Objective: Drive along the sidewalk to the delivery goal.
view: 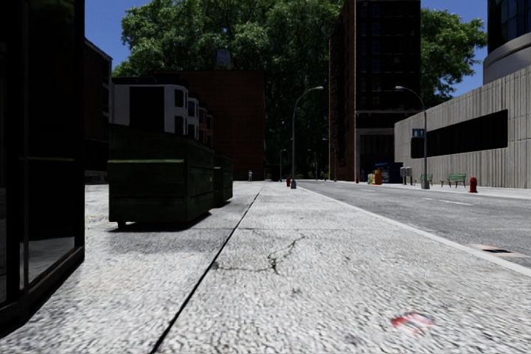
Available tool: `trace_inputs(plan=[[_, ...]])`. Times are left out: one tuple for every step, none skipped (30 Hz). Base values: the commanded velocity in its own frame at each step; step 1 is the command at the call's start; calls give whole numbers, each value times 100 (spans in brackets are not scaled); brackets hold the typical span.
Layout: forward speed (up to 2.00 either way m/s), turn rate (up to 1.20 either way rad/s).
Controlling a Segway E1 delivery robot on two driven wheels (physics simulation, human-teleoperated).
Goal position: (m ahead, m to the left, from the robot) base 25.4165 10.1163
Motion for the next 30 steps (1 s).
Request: trace_inputs(plan=[[200,0],[200,0],[200,0],[200,0],[200,0],[200,0],[200,0],[200,0],[200,0],[200,0],[200,0],[200,0],[200,0],[200,0],[200,0],[200,0],[200,0],[200,0],[200,0],[200,0],[200,0],[200,0],[200,0],[200,0],[200,0],[200,0],[200,0],[200,0],[200,0],[200,0]])
